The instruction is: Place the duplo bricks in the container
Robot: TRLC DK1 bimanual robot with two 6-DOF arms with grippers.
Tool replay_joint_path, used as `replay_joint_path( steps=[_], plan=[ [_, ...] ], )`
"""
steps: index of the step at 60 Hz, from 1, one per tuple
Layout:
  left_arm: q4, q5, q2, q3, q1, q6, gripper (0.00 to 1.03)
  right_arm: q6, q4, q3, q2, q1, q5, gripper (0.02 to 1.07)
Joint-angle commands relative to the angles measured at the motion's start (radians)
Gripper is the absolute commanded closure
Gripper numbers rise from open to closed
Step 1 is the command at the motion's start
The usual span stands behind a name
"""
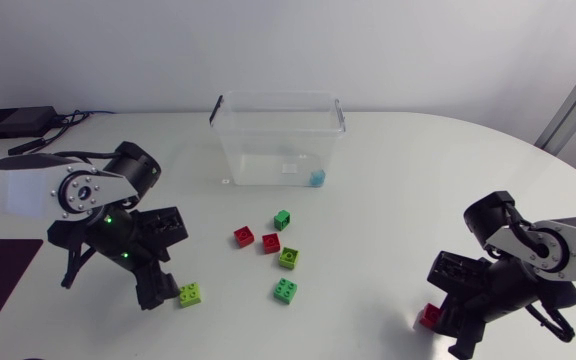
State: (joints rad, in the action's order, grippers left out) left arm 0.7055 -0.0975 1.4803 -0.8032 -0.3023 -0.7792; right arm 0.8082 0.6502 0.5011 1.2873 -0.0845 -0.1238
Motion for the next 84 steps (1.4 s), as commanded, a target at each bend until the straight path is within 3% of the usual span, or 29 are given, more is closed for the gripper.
replay_joint_path(
  steps=[1,19,43,49,53,57,65,84],
  plan=[
    [0.038,-0.007,0.009,0.035,-0.024,-0.057,0.12,-0.007,0.014,-0.001,-0.036,-0.009,0.010,0.77],
    [0.014,-0.019,0.051,0.048,-0.077,-0.049,0.12,-0.106,0.057,0.109,-0.106,-0.075,0.003,0.76],
    [-0.080,-0.021,0.147,0.041,-0.097,-0.014,0.21,-0.261,0.065,0.298,-0.109,-0.185,-0.022,0.76],
    [-0.097,-0.022,0.176,0.042,-0.103,-0.011,0.33,-0.284,0.043,0.338,-0.089,-0.187,-0.028,0.76],
    [-0.124,-0.030,0.204,0.042,-0.106,-0.002,0.52,-0.297,0.031,0.366,-0.069,-0.187,-0.031,0.76],
    [-0.129,-0.045,0.218,0.042,-0.107,-0.003,0.54,-0.316,0.011,0.395,-0.048,-0.187,-0.034,0.76],
    [-0.138,-0.048,0.229,0.038,-0.107,0.003,0.74,-0.357,-0.038,0.461,0.004,-0.193,-0.039,0.76],
    [-0.136,-0.048,0.063,0.018,-0.081,0.018,0.74,-0.428,-0.153,0.640,0.168,-0.250,-0.036,0.76]
  ],
)
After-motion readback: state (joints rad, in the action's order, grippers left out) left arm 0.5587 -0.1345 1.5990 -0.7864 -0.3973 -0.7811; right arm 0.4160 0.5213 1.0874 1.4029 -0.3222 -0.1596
